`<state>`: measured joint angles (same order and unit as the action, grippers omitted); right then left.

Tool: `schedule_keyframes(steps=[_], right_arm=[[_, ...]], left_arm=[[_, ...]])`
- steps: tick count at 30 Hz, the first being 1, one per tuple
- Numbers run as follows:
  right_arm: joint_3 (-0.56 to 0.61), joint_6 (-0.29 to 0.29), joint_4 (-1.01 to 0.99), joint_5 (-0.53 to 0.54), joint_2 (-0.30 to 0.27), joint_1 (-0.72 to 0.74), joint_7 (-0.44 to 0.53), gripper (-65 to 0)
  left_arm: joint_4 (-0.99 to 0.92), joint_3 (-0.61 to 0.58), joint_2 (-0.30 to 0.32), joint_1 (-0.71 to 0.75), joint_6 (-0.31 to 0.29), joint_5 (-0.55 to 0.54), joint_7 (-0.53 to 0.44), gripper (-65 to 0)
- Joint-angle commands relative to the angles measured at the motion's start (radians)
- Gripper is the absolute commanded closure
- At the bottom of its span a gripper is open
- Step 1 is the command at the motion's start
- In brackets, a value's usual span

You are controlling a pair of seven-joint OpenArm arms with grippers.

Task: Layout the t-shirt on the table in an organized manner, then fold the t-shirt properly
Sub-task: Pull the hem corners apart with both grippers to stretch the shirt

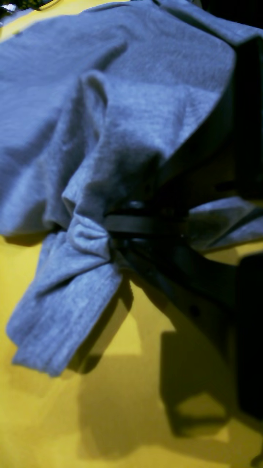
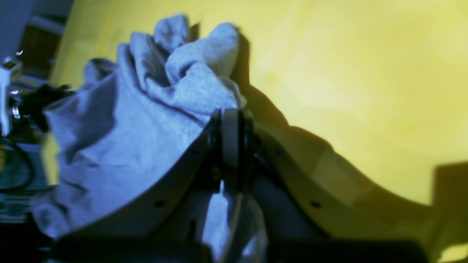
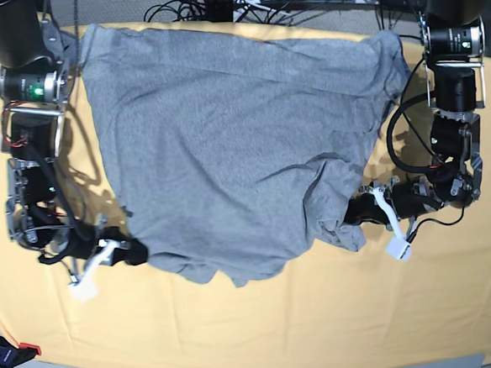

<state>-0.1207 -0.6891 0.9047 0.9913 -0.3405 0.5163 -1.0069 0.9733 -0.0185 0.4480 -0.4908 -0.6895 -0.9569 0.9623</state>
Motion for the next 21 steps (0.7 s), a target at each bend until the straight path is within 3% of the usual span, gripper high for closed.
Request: schedule_keyframes(steps=[1,6,9,13,21], right_arm=[[-0.006,-0.009,0.038,0.0,-0.029,0.035,0.021,0.0],[-0.005,-0.009,0.137,-0.076,-0.103,0.016,0.02,0.0],[-0.005,0.0,0.202,-0.183,-0.124,-0.008,0.02,0.0],[-0.006,0.099,0.307,-0.344,-0.136,-0.053,0.032,0.0],[-0.005,0.32,0.582,-0.472,-0.138,-0.2,0.027,0.0]], left_arm=[[0.014,0.008,0.013,-0.032,-0.009,-0.02,-0.021,0.0],[0.014,0.008,0.018,-0.034,-0.009,-0.02,-0.035,0.0],[0.014,0.008,0.021,-0.038,-0.009,-0.019,-0.058,0.0],[0.014,0.008,0.021,-0.064,-0.009,0.024,-0.076,0.0],[0.014,0.008,0.021,-0.151,0.003,0.084,-0.077,0.0]])
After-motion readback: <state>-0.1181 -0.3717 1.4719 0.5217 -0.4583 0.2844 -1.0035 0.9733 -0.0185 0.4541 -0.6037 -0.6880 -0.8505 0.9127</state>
